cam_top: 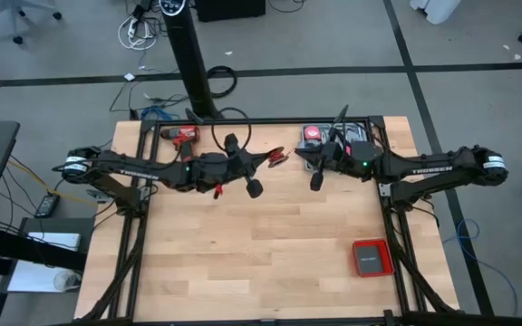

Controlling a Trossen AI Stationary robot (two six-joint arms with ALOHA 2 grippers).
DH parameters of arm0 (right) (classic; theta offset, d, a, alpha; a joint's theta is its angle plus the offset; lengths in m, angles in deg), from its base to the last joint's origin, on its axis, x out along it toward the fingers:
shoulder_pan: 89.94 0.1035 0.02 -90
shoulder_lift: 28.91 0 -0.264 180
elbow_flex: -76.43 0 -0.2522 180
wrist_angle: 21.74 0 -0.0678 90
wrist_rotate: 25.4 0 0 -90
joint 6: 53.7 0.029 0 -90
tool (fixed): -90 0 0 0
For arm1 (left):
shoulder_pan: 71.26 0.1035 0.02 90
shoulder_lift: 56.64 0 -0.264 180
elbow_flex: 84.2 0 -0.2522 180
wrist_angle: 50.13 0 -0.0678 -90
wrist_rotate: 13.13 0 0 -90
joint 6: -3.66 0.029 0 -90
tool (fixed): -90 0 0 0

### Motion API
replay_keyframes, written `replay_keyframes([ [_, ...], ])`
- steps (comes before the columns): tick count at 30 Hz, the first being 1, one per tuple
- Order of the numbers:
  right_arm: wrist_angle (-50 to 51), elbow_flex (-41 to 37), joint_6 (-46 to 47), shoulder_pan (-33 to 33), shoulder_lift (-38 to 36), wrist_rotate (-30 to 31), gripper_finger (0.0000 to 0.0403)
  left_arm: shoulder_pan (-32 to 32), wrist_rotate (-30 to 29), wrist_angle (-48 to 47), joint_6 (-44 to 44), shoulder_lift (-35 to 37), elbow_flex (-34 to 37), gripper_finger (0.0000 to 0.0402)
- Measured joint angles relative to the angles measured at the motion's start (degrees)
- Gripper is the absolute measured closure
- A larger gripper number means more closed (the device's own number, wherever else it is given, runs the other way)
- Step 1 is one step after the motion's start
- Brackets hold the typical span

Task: Coil cords
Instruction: Coil the red wire on the black spool

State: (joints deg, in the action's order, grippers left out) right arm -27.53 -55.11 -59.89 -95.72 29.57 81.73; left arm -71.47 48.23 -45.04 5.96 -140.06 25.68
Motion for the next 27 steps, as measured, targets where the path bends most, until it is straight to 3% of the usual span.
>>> replay_keyframes([
  [9,-1.20,2.60,2.08,2.62,0.83,1.59,0.0402,1.46,-5.13,-0.77,-1.32,-1.25,-0.02,0.0402],
  [15,-9.10,2.73,2.05,4.64,5.37,2.46,0.0402,1.50,-5.50,0.48,-3.38,-1.84,-0.02,0.0402],
  [19,-13.74,2.73,0.95,5.59,8.36,4.12,0.0402,1.21,-9.80,0.33,-4.04,-2.30,-0.04,0.0402],
  [27,-15.62,5.01,0.48,5.79,11.79,4.55,0.0402,-0.21,-13.93,-1.26,-0.83,-4.24,-2.82,0.0402],
])
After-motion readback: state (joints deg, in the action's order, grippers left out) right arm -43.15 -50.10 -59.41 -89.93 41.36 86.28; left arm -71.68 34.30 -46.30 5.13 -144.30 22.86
